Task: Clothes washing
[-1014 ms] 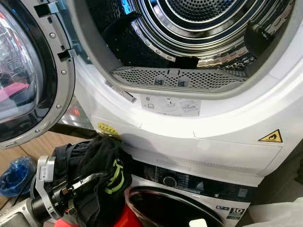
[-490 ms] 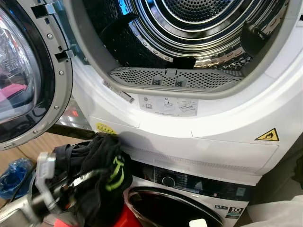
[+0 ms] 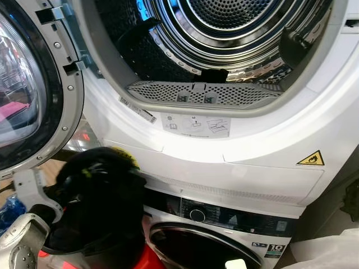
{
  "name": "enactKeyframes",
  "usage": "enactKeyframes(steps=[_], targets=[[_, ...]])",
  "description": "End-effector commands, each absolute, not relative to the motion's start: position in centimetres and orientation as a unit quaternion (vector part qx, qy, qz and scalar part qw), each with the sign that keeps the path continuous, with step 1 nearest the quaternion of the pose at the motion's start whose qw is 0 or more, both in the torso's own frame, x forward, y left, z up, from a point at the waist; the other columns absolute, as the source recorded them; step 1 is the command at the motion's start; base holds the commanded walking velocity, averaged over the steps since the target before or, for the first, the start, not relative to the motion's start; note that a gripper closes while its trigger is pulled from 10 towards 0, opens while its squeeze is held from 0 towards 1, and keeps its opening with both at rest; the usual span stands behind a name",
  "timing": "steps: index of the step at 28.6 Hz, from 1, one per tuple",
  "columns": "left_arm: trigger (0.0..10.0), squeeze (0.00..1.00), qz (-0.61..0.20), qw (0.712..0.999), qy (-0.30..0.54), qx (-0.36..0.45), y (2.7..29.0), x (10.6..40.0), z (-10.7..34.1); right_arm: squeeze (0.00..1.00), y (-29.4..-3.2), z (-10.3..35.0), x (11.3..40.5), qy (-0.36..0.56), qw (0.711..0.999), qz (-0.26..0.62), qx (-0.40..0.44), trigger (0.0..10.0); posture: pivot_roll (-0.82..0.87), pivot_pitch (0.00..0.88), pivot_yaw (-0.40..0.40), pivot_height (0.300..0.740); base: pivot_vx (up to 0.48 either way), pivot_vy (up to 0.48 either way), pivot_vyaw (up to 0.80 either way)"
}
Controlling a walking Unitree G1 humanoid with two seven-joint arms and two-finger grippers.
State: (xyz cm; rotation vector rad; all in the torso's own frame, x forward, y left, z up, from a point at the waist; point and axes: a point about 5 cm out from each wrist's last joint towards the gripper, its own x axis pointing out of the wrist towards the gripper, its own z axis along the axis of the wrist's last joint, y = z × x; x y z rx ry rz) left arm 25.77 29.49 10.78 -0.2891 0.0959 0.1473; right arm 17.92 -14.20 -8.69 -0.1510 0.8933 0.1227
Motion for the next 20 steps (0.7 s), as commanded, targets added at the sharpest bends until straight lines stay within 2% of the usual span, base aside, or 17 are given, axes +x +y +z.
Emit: enactKeyframes(steps=[1,3,4,9,12,14,15,16,17,18,19,20], targets=[[0.0,0.0,0.101,0.986,0.057,-0.121,30.2,25.2,10.1,0.0,-13.7,-8.6,18.0,0.429,0.899,0.06,-0.066,10.0,0.05,0.0,0.147,0.74,0.0,0.0,0.0],[0.0,0.0,0.175,0.972,0.046,-0.152,31.3,24.0,9.2,0.0,-13.7,-8.7,17.9,0.43,0.898,0.059,-0.067,10.0,0.05,0.0,0.147,0.74,0.0,0.0,0.0],[0.0,0.0,0.175,0.972,0.046,-0.152,31.3,24.0,9.2,0.0,-13.7,-8.7,17.9,0.43,0.898,0.059,-0.067,10.0,0.05,0.0,0.147,0.74,0.0,0.0,0.0],[0.0,0.0,0.292,0.934,0.131,-0.16,32.5,21.4,4.4,0.0,-13.6,-8.8,17.6,0.435,0.896,0.063,-0.069,10.0,0.06,0.0,0.148,0.74,0.0,0.0,0.0],[0.0,0.0,0.295,0.931,0.139,-0.165,32.4,21.2,3.9,0.0,-13.5,-8.8,17.6,0.435,0.896,0.063,-0.068,10.0,0.05,0.0,0.149,0.74,0.0,0.0,0.0],[0.0,0.0,0.239,0.954,0.101,-0.151,31.3,22.2,5.0,0.0,-13.4,-8.8,17.8,0.433,0.897,0.064,-0.068,10.0,0.05,0.0,0.148,0.74,0.0,0.0,0.0],[0.3,0.0,0.194,0.967,0.073,-0.147,30.5,22.9,5.9,0.0,-13.4,-8.8,17.8,0.433,0.897,0.065,-0.068,10.0,0.05,0.0,0.148,0.74,0.0,0.0,0.0],[1.0,0.43,0.162,0.972,0.054,-0.163,29.7,23.3,6.3,0.0,-13.4,-8.8,17.7,0.433,0.896,0.064,-0.069,10.0,0.06,0.0,0.149,0.74,0.0,0.0,0.0],[1.0,0.43,0.162,0.972,0.054,-0.163,29.7,23.3,6.3,0.0,-13.4,-8.8,17.7,0.433,0.896,0.064,-0.069,10.0,0.06,0.0,0.149,0.74,0.0,0.0,0.0],[1.6,1.0,0.146,0.974,0.051,-0.163,29.3,23.4,6.4,0.0,-13.5,-8.8,17.7,0.434,0.896,0.064,-0.069,10.0,0.05,0.0,0.15,0.74,0.0,0.0,0.0],[2.0,1.0,0.135,0.976,0.052,-0.164,29.0,23.4,6.3,0.0,-13.6,-8.8,17.6,0.435,0.896,0.064,-0.069,10.0,0.05,0.0,0.151,0.74,0.0,0.0,0.0],[4.9,1.0,0.111,0.979,0.046,-0.162,28.3,23.4,6.5,0.0,-13.6,-8.8,17.6,0.435,0.896,0.063,-0.069,10.0,0.05,0.0,0.152,0.74,0.0,0.0,0.0]])
